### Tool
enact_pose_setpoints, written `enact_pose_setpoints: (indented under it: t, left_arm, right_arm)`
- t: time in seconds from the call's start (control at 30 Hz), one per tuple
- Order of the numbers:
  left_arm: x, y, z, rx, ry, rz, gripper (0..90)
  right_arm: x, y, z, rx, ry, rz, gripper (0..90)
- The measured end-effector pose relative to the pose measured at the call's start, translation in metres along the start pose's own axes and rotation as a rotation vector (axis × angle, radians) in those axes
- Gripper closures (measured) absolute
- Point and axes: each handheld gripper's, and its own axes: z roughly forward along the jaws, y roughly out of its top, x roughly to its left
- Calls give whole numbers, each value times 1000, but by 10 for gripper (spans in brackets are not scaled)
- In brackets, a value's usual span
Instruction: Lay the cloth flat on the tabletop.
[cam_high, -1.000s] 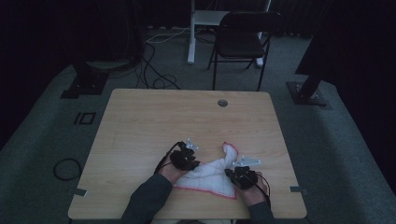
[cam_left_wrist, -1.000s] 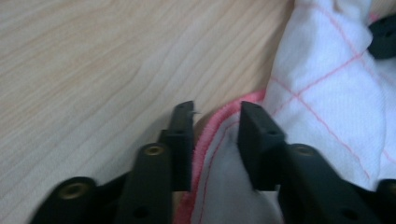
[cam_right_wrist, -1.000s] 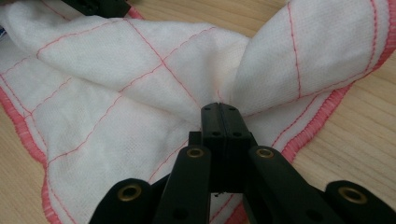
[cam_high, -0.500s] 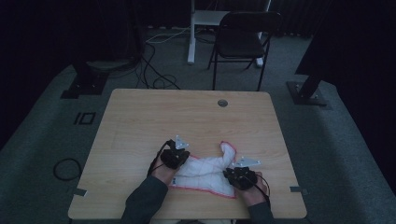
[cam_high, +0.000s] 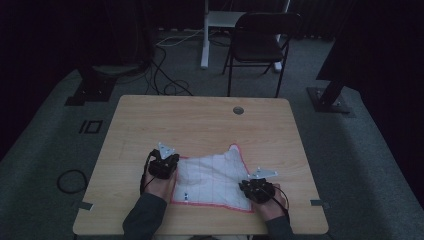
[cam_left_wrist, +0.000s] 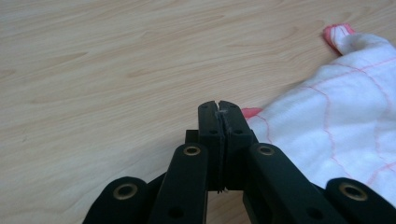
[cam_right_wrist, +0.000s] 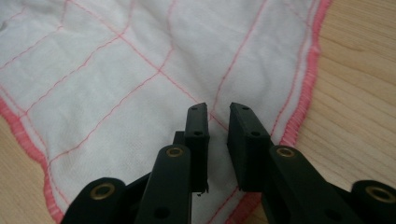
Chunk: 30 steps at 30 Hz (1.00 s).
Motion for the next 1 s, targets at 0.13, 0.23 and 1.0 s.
enact_pose_setpoints:
  t: [0.13, 0.23, 1.0]
  left_arm:
    - [2, -5, -2, 21, -3, -12, 893]
    - [2, -12, 4, 71, -36, -6, 883]
    - [-2, -32, 12, 160, -106, 10, 845]
  right_arm:
    - [1, 1, 0, 5, 2, -2, 787]
    - [1, 4, 1, 13, 4, -3, 754]
    - [24, 110, 41, -120, -12, -54, 616]
